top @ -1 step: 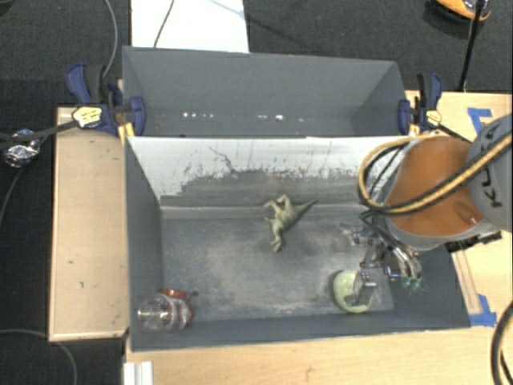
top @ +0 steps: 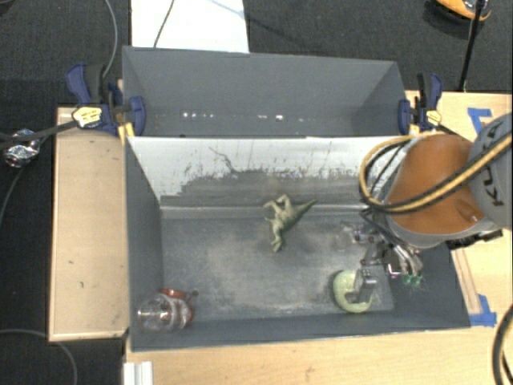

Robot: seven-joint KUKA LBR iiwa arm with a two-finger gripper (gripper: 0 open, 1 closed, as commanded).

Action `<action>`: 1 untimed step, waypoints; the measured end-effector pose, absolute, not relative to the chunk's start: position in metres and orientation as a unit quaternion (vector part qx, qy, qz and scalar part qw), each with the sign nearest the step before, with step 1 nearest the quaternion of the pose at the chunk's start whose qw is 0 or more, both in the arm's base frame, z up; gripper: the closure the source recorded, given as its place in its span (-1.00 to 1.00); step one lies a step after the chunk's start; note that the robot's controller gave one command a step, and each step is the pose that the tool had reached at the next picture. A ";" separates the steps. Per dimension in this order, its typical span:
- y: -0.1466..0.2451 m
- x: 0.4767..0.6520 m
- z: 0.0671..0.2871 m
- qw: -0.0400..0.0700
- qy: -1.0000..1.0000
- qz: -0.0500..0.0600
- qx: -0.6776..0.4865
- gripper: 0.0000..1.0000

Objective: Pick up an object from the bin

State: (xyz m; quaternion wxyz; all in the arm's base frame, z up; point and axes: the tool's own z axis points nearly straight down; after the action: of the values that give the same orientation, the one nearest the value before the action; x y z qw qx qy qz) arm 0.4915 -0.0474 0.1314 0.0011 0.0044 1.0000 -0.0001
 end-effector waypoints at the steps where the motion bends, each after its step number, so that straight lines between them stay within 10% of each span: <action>1: -0.058 0.494 0.114 0.003 0.999 0.000 -0.038 -1.00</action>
Offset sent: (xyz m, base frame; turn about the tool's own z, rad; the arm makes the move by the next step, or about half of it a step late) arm -0.0094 -0.0209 -0.0614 -0.4447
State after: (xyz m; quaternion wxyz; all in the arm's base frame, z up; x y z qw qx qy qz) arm 0.4936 -0.0578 0.1143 0.0030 -0.0378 0.9993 0.0000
